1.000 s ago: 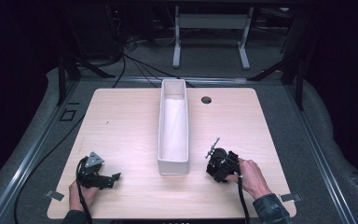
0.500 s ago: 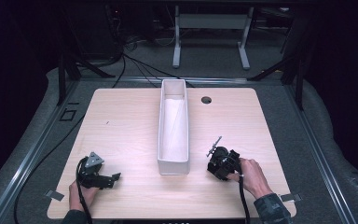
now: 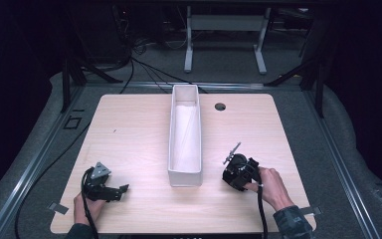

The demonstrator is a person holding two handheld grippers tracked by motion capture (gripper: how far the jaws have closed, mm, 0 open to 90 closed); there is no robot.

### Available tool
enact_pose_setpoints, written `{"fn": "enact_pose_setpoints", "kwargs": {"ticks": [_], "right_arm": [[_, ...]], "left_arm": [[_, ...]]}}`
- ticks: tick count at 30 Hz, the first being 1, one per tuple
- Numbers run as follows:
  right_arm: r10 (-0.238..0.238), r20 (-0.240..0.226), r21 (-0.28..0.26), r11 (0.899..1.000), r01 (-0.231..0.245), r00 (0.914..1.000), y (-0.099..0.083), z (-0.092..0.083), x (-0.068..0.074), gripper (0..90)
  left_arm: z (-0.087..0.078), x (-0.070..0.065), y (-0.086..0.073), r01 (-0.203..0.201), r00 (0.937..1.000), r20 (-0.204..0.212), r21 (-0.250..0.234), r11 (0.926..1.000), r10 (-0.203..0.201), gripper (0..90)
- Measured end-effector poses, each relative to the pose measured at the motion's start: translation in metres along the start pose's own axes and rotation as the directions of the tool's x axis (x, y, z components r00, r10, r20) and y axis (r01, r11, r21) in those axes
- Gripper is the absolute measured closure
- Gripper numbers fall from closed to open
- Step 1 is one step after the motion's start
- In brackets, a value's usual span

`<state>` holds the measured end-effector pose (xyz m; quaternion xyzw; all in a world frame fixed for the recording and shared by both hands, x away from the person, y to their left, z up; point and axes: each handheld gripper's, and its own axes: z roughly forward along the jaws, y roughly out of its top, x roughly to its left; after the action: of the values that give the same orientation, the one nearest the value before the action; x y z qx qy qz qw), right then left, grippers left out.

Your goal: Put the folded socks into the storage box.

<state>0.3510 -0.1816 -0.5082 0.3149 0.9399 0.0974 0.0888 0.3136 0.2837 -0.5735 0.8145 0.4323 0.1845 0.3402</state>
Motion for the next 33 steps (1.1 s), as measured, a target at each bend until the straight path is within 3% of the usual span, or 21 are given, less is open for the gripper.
{"fn": "enact_pose_setpoints", "kwargs": {"ticks": [9, 10, 15, 20, 33], "right_arm": [[0.004, -0.017, 0.007, 1.0, -0.004, 0.9999, -0.001, -0.008, -0.006, 47.8], [0.011, -0.017, -0.019, 1.0, -0.011, 0.9998, -0.002, -0.009, -0.007, 47.8], [0.021, -0.011, -0.022, 1.0, -0.021, 0.9997, -0.001, -0.016, -0.01, 47.9], [0.023, -0.035, -0.049, 0.998, -0.025, 0.9991, 0.001, -0.027, -0.016, 48.7], [-0.009, -0.034, -0.065, 0.998, 0.007, 0.9994, 0.015, -0.058, -0.028, 48.8]], "left_arm": [[0.0, 0.0, 0.0, 0.001, 1.0, 0.0, 0.001, 1.0, -0.001, 1.7], [0.0, 0.0, 0.0, 0.001, 1.0, -0.001, 0.001, 1.0, -0.001, 1.7], [0.0, 0.0, 0.0, 0.001, 1.0, -0.001, 0.001, 1.0, -0.001, 1.7], [0.0, 0.0, 0.0, 0.004, 1.0, -0.003, 0.001, 1.0, -0.004, 1.9], [0.0, 0.0, 0.0, 0.005, 1.0, -0.003, 0.0, 1.0, -0.005, 1.9]]}}
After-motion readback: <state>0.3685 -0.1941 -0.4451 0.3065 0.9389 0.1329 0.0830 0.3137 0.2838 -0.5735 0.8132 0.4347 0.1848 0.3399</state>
